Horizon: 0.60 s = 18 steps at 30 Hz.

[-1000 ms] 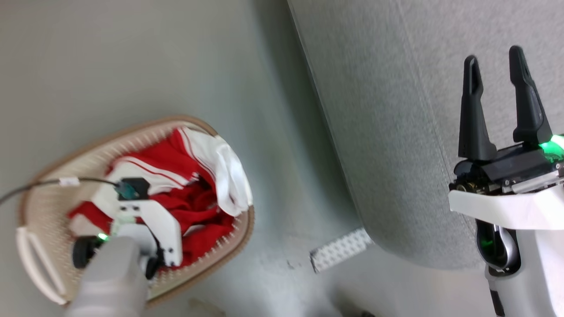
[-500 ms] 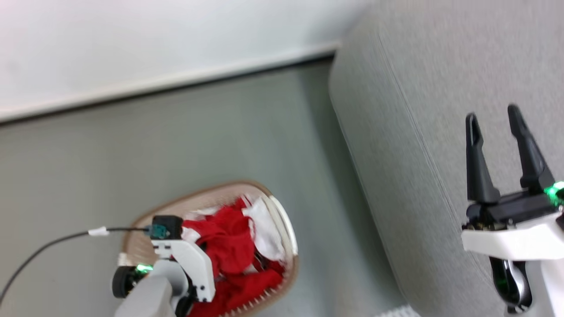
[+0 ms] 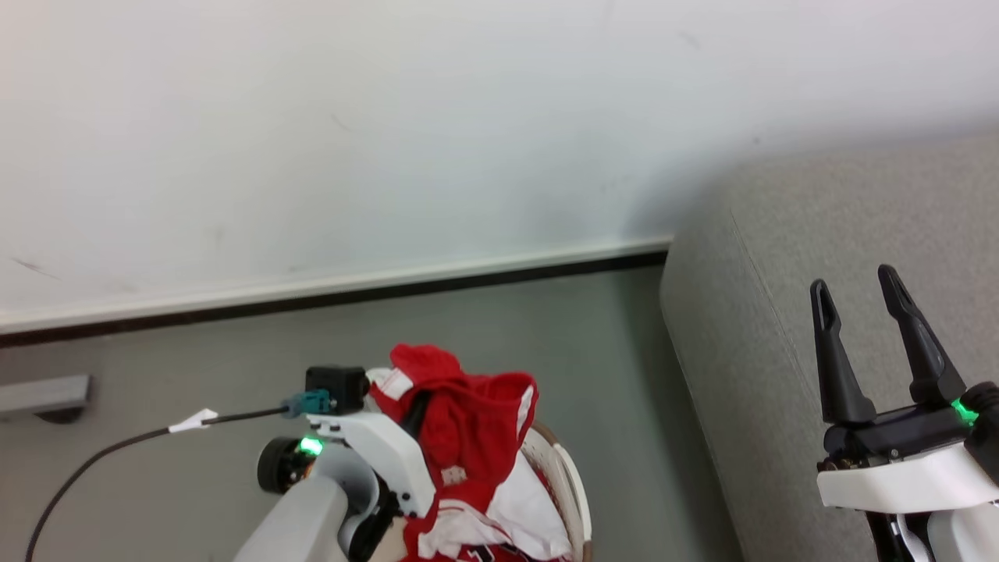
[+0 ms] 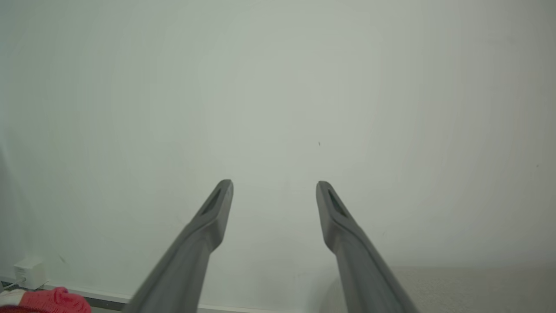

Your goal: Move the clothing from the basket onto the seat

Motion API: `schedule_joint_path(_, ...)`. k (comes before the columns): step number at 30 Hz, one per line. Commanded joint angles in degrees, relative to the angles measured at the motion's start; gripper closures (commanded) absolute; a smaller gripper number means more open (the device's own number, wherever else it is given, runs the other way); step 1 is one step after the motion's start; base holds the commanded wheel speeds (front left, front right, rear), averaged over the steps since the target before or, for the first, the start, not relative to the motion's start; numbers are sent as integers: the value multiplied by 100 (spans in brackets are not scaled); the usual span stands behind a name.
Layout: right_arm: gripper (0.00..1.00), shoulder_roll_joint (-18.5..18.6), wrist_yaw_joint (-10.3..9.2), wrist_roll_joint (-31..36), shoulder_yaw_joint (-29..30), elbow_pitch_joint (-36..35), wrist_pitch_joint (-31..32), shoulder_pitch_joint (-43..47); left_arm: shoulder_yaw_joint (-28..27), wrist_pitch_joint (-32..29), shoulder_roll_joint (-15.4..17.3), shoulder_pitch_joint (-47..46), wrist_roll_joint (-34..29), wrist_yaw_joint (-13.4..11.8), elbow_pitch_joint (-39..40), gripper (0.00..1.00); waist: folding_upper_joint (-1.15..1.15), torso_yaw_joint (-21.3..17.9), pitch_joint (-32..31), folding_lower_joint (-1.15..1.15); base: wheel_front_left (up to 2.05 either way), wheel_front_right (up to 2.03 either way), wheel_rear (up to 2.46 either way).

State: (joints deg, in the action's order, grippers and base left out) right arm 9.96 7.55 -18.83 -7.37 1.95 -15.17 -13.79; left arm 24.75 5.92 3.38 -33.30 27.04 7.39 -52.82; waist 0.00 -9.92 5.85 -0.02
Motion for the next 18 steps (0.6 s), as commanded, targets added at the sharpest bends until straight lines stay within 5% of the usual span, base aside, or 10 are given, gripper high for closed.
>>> schedule_joint_path(1, 0, 48, -12, -45, -1, 35, 3, 166, 19, 80, 85, 113, 144, 9, 346, 100, 0, 219, -357, 2, 0, 0, 0)
schedule_joint_path(18, 0, 91, -12, -198, -435, 82, 3, 592, -63, -399, 393, -44, 330, -230, 3413, 100, 0, 288, -762, 2, 0, 0, 0)
